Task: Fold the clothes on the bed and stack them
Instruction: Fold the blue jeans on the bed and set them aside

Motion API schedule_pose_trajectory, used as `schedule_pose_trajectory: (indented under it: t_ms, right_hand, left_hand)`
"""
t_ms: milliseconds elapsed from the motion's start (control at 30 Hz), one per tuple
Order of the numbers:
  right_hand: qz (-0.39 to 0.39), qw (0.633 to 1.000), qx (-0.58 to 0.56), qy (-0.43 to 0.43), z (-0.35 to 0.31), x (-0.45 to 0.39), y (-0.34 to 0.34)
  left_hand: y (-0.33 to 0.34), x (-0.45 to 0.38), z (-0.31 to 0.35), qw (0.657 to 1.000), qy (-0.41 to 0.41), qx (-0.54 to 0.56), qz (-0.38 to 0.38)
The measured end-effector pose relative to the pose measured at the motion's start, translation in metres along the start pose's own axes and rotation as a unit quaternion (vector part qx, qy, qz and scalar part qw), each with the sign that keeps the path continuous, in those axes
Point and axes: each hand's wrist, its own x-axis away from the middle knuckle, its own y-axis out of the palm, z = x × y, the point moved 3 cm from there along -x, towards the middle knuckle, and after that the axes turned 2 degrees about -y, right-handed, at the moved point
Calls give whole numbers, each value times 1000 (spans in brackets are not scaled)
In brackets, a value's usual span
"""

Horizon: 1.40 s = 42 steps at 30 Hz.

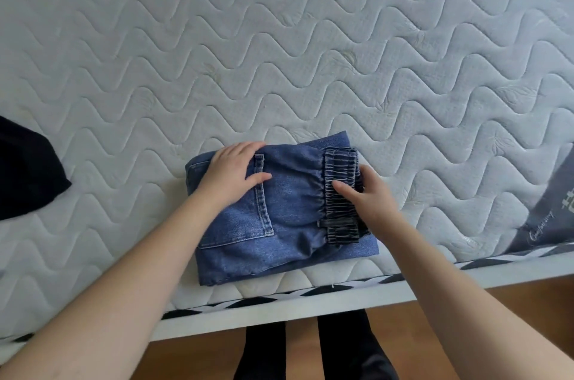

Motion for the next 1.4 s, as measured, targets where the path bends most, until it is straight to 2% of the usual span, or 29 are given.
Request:
schedule_pose_trajectory:
  t_ms: [133,233,300,433,533,600,700,800,867,933,1000,1100,1200,1267,1333,1400]
  right_hand:
    - [-115,979,-165,-24,0,9,-11]
    - [-158,962,-221,-29,-1,13,-14]
    - [-173,956,-235,-26,-2,15,-14]
    - [-188,954,-234,-21,-6,14,-13]
    - [-188,955,-227,-19,-9,13,-12]
    - [-195,954,-225,-23,-10,12,-10]
    - [-189,955,-229,-12,-10,12,-8]
    - [-125,968,-218,25,-6,10,-7]
    - [-53,984,-162,45,-4,6,-4]
    - [31,998,-26,42,-4,0,0]
    - [106,989,102,25,-5,-4,4]
    - [177,971,161,8,-8,-7,8]
    - [202,937,273,-76,-19,-7,19]
    - [206,897,357,-159,-31,-6,35]
    - [174,858,429,-222,-33,-9,52]
    - [124,836,485,-224,-23,-15,62]
  left_hand:
    - [-5,-4,-4,994,82,79,4]
    - [-10,-4,-1,981,128,143,22]
    - [-11,-4,1,977,156,143,7]
    - [-8,-7,2,976,180,109,-55]
    - [-9,-7,9,973,207,94,-41]
    - [-7,-6,16,970,219,81,-60]
    - [-1,-8,19,977,182,1,-109]
    - [2,-20,18,980,119,-108,-121]
    - [3,-29,19,979,76,-142,-124]
    - [8,-36,18,981,36,-155,-111]
    - [15,-39,17,983,9,-165,-81]
    - [28,-38,23,979,-8,-203,-22]
    - [33,-27,30,972,-18,-230,35]
    - [34,-14,29,969,-4,-218,111]
    - [36,-2,31,959,39,-176,220]
    - [47,12,34,961,71,-129,234]
